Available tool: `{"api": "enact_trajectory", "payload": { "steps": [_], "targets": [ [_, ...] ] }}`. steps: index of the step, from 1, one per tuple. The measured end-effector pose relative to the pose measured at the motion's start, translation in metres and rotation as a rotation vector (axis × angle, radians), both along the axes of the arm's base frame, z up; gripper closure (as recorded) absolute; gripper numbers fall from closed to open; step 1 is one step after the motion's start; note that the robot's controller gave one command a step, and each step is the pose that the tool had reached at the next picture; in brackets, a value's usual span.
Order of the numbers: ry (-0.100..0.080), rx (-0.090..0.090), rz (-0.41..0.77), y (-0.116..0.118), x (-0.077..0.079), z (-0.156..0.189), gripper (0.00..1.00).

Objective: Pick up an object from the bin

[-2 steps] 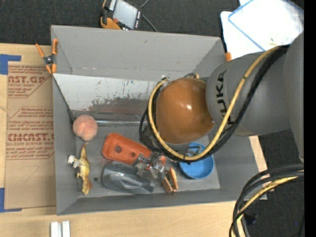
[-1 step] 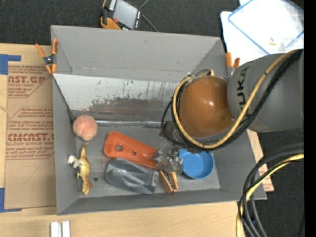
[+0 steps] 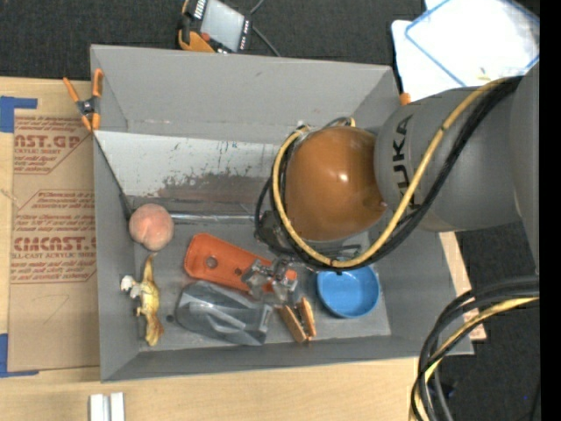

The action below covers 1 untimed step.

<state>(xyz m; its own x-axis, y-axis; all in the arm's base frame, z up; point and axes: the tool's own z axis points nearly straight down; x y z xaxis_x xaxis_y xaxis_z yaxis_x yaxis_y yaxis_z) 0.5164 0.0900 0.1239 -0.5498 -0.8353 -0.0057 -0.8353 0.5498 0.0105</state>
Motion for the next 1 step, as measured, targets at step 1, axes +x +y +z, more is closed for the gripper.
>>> {"api": "enact_trajectory", "payload": {
  "steps": [1],
  "targets": [
    [-0.007, -0.004, 0.015, -0.0654, 0.0119, -0.0511, 1.00]
  ]
}}
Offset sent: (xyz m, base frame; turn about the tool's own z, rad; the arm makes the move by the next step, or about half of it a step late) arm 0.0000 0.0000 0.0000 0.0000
